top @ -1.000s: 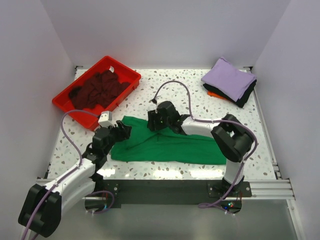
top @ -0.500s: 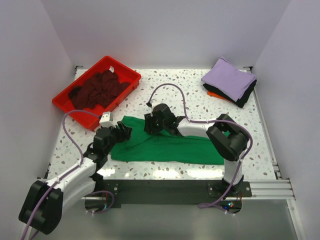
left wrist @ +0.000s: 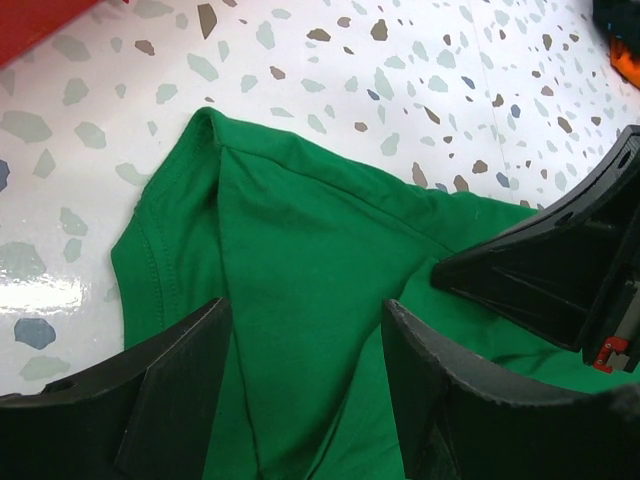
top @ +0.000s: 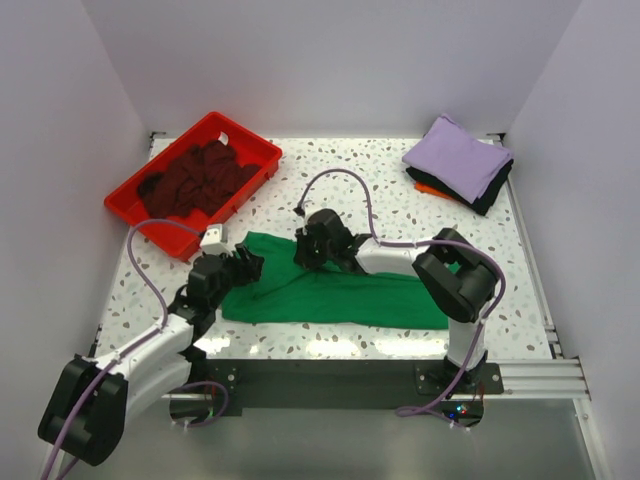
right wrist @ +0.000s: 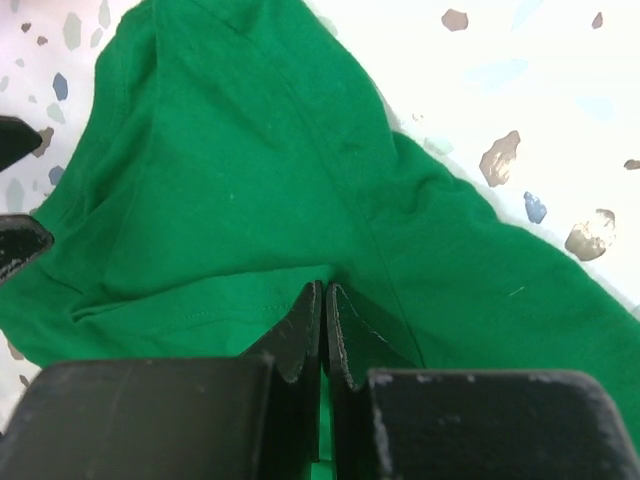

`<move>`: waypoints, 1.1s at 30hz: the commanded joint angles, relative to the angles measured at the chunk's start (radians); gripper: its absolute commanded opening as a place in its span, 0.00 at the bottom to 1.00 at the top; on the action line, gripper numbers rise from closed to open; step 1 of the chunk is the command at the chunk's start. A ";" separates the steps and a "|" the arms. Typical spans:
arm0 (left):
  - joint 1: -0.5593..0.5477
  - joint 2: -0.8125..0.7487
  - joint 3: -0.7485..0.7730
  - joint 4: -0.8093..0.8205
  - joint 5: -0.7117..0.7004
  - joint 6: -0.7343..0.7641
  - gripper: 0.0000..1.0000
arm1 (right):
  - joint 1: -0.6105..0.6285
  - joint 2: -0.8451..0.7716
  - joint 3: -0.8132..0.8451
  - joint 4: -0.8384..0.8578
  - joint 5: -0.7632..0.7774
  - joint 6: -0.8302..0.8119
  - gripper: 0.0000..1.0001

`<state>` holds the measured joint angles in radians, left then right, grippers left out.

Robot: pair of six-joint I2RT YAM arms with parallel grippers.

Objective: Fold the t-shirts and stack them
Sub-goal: Fold the tshirt

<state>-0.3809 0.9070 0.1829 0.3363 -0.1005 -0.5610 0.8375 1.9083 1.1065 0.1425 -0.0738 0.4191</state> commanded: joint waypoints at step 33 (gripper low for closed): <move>-0.003 0.058 0.010 0.055 -0.022 0.030 0.66 | 0.029 -0.382 -0.384 0.144 -0.064 -0.092 0.39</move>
<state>-0.3809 0.9657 0.1829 0.3504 -0.1017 -0.5564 0.8627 1.5959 0.7406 0.2661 -0.1692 0.3592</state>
